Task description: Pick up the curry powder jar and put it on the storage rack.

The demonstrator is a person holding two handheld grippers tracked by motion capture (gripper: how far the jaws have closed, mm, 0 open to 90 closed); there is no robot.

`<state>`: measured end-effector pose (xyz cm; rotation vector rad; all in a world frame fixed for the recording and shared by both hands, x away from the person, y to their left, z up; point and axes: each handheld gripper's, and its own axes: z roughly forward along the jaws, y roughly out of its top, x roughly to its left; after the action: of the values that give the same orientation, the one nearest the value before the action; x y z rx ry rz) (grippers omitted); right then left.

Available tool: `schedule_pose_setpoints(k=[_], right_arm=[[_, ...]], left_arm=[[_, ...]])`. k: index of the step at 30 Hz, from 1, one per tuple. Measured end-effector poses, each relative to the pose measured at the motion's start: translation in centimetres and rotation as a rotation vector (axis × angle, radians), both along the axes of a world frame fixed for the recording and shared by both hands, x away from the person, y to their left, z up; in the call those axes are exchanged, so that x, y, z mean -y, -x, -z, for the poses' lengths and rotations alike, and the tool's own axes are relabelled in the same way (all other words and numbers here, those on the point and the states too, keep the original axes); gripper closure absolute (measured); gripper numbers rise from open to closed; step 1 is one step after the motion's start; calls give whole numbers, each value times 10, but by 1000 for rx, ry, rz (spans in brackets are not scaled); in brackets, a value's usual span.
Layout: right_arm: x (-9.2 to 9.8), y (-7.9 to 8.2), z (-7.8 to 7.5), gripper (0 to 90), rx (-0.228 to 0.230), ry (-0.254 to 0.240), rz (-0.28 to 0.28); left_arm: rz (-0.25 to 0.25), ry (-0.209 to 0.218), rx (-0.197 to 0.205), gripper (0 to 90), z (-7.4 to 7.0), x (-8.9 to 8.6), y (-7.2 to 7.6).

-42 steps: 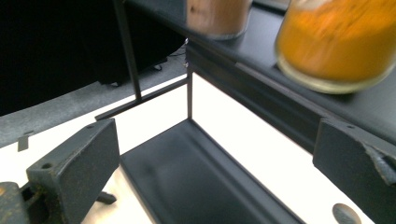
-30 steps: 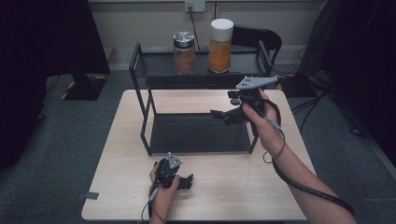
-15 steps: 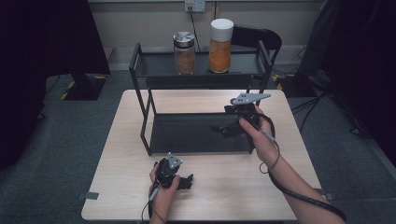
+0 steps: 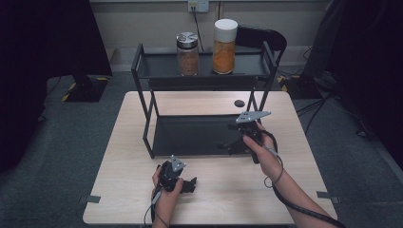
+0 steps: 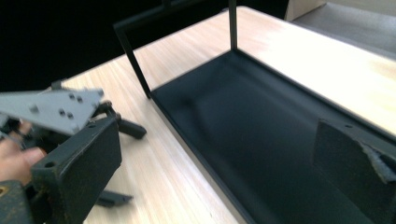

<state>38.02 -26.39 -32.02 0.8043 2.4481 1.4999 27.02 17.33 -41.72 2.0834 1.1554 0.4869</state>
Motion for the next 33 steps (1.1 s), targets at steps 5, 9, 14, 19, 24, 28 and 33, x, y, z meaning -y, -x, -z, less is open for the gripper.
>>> schedule_pose_setpoints(k=[5, 9, 14, 19, 24, 28, 33], right_arm=[[6, 2, 18, 10, -25, 9, -3], [9, 6, 31, 10, -32, 35, -4], [14, 12, 42, 11, -31, 70, -5], [22, 17, 52, 12, -39, 87, -5], [32, 23, 61, 13, -47, 103, -10], [41, 31, 69, 14, -49, 115, -4], [54, 40, 79, 14, -58, 115, 6]], left_arm=[[1, -2, 0, 1, 0, 0, 0], [0, 0, 0, 1, 0, 0, 0], [0, 0, 0, 1, 0, 0, 0], [0, 0, 0, 1, 0, 0, 0], [0, 0, 0, 1, 0, 0, 0], [0, 0, 0, 1, 0, 0, 0], [0, -2, 0, 1, 0, 0, 0]])
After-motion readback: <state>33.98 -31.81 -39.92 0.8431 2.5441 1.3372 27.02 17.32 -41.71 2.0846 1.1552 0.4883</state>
